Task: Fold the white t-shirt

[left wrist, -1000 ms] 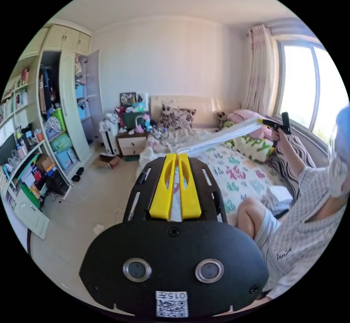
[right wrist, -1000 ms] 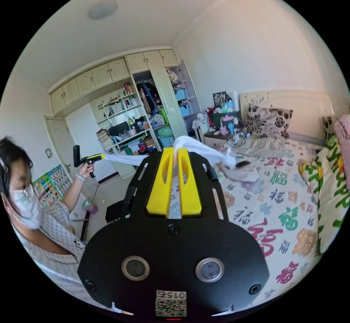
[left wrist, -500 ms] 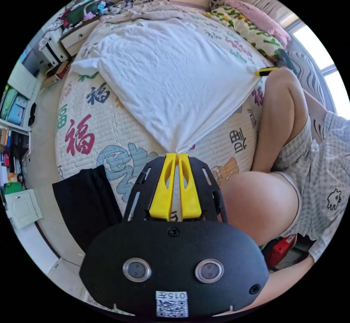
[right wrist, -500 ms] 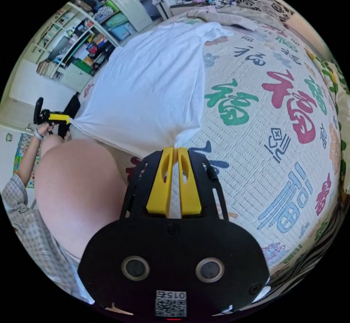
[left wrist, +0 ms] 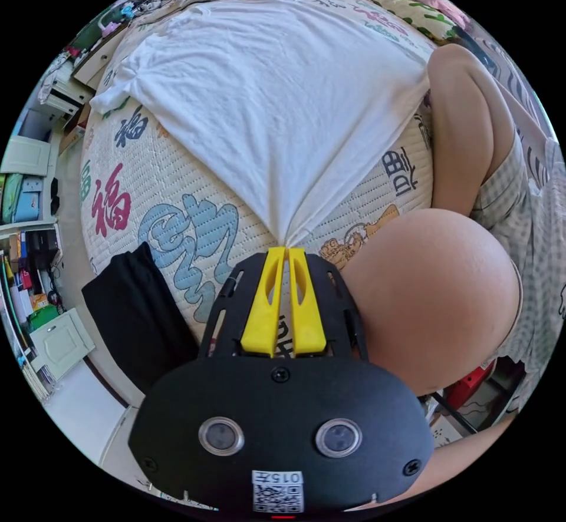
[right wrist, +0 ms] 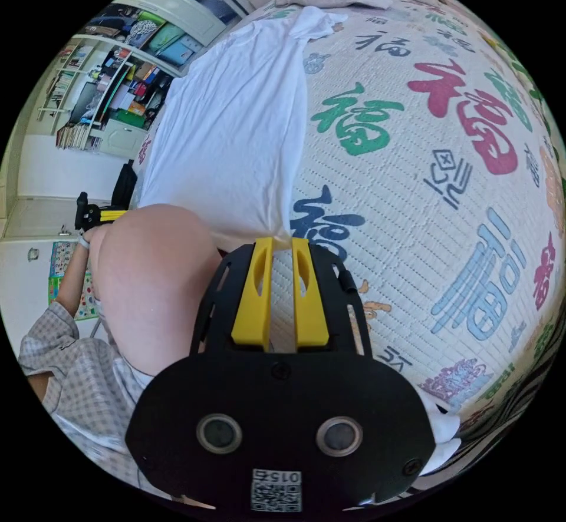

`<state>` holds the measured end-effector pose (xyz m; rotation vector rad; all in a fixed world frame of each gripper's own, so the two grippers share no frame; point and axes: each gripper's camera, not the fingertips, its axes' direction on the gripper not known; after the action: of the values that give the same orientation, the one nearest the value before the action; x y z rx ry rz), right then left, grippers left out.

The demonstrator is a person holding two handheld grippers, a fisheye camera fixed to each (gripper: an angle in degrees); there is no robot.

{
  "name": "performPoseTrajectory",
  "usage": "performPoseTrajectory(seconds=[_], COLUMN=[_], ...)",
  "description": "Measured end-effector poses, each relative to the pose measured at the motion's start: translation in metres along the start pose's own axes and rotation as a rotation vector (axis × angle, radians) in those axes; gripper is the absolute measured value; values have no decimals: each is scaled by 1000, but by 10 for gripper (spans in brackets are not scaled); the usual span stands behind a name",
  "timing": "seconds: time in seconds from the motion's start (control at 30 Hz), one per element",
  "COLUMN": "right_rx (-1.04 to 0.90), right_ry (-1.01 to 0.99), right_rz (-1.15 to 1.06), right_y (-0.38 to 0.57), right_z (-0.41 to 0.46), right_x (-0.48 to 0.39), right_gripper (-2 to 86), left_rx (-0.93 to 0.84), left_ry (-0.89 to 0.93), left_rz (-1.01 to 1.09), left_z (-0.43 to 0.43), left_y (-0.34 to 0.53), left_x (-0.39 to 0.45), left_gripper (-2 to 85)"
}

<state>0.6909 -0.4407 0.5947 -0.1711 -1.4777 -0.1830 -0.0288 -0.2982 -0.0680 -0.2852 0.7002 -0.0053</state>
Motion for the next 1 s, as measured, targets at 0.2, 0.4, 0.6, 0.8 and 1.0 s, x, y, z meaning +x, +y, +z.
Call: performPoseTrajectory(seconds=[0.2,0.4,0.6,0.8,1.0], right_rx=[111,-69,-120,-207,-188], right_ry=[-21,9,34,158,175], right_rz=[22,23,-37,-128,-104], right_y=[-32,-78,-90,-111,-148], right_z=[-17,43,42,50,15], right_x=[25,44,63,67,106], right_gripper=[75,66,1,7,70], left_rx=[-50,176,19,-48,-76], left_ry=[46,249,242,127,225], left_rz=[-133,-348,-293,-188,-210], left_z=[5,17,66,79,84], left_y=[10,-16,-45,-58,-51], left_x=[-58,-107,-122,-130,-177], left_gripper=[18,79,27,17,67])
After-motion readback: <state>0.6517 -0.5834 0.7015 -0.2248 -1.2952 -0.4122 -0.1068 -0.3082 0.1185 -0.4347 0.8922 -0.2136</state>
